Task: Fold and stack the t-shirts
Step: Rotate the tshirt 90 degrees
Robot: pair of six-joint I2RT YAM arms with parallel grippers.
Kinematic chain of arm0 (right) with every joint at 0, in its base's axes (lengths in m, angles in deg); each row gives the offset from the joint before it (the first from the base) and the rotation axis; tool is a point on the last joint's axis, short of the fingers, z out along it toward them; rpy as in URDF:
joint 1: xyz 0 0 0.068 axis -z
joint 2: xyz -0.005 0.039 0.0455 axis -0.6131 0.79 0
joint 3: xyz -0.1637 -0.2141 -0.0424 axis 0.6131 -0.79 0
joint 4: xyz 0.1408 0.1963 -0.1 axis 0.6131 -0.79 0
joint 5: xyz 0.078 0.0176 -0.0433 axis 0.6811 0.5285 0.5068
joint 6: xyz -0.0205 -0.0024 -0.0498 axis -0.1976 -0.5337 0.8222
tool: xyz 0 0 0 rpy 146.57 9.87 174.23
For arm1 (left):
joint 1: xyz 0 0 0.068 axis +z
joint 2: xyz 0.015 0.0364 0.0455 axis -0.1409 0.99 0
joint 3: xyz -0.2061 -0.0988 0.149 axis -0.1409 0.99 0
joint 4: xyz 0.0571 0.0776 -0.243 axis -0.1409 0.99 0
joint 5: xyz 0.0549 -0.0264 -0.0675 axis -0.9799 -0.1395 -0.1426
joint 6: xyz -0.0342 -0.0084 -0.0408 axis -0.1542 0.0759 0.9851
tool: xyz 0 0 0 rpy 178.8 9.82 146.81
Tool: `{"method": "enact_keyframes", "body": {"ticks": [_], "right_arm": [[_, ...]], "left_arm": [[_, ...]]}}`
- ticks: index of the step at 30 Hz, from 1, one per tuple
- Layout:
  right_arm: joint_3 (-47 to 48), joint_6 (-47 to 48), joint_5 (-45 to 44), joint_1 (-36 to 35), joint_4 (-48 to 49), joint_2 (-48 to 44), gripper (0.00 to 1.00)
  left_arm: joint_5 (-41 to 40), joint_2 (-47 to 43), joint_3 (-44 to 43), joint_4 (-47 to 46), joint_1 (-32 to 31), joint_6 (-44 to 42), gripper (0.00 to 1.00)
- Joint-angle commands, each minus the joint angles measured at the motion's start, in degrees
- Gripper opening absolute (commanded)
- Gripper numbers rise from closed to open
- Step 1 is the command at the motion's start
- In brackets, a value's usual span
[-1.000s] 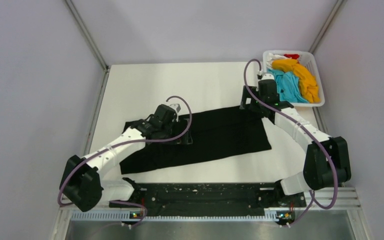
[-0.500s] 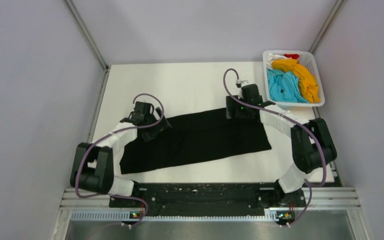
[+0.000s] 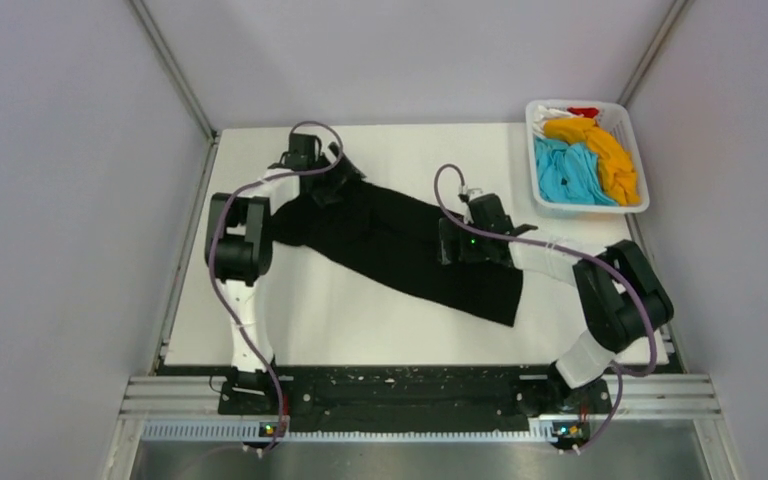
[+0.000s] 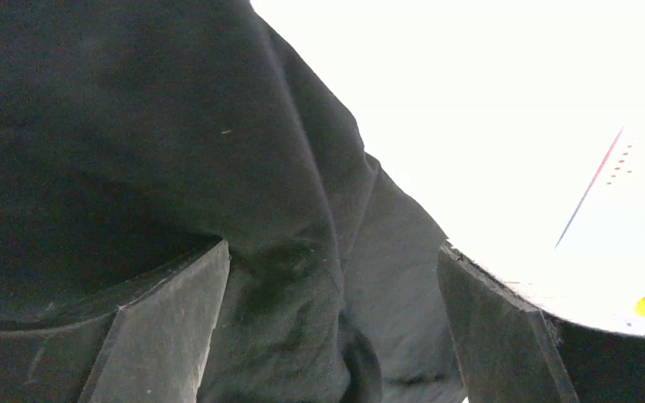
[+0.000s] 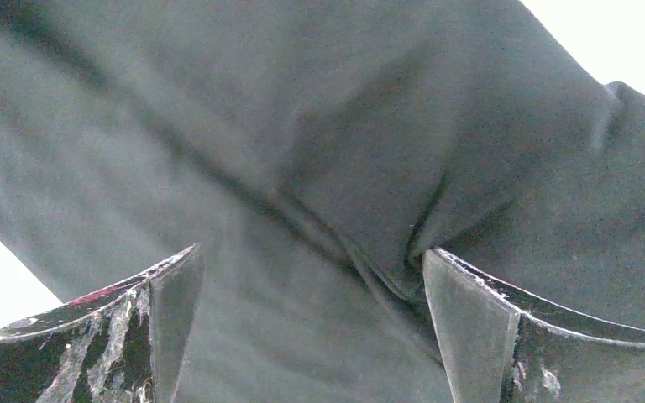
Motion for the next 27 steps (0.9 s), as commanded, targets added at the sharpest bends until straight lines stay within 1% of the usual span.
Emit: {"method": "enact_keyframes", "body": {"ticks": [1,3,5,6,7,8,9,10,11,15,20,24,27], "right_arm": [[-5.19,-5.99,5.85,-6.81,-8.77,-3.8,0.98],[-5.18,-6.29,9.88,-10.65,-11.39,-4.69,0.98],[-4.18,-5.25,15.1,-14.63,-12.58,-4.89,0.98],[-2.94,-4.39,17.06,-16.34,-13.29,-4.82,0.98],[-1.61,-3.59,18.1,-17.9,-13.99,-4.85,0.98],[-0.03,-2.57,18.67,-18.76,-14.85,-4.88,0.98],[1.45,-1.78,18.62,-18.99,-15.81,-5.17,0.98],[2.69,-1.57,17.33,-19.02,-16.5,-5.77,0.98],[3.7,-1.32,15.62,-19.06,-16.93,-6.62,0.99],[5.65,-2.34,9.61,-18.93,-17.19,-10.73,0.99],[4.66,-6.85,4.2,-18.09,-17.19,-13.88,0.99],[2.16,-10.81,0.39,-16.0,-16.4,-16.82,0.99],[-1.2,-13.9,-0.62,-14.24,-14.52,-20.05,0.99]], "left_arm": [[6.81,18.23,-20.94,-4.24,-2.18,1.7,0.99],[8.26,26.66,-34.54,-1.35,-3.75,1.85,0.99],[10.11,34.92,-47.86,-0.1,-5.21,4.31,0.99],[11.29,37.84,-52.81,-1.73,-5.85,6.56,0.99],[12.52,39.74,-54.9,-8.5,-6.54,9.08,0.99],[13.08,40.58,-54.8,-15.36,-7.24,11.55,0.99],[12.78,41.21,-54.62,-20.12,-7.9,13.07,0.99],[11.74,41.53,-54.78,-23.13,-8.66,13.08,0.99],[10.12,41.55,-55.22,-24.24,-9.41,12.15,0.99],[4.88,41.0,-58.24,-22.38,-10.93,5.57,0.99],[4.8,37.96,-58.27,-21.18,-9.47,3.64,0.99],[5.32,31.72,-57.92,-16.83,-8.93,-3.41,0.99],[7.23,23.65,-54.17,-13.32,-8.94,-8.51,0.99]]}}
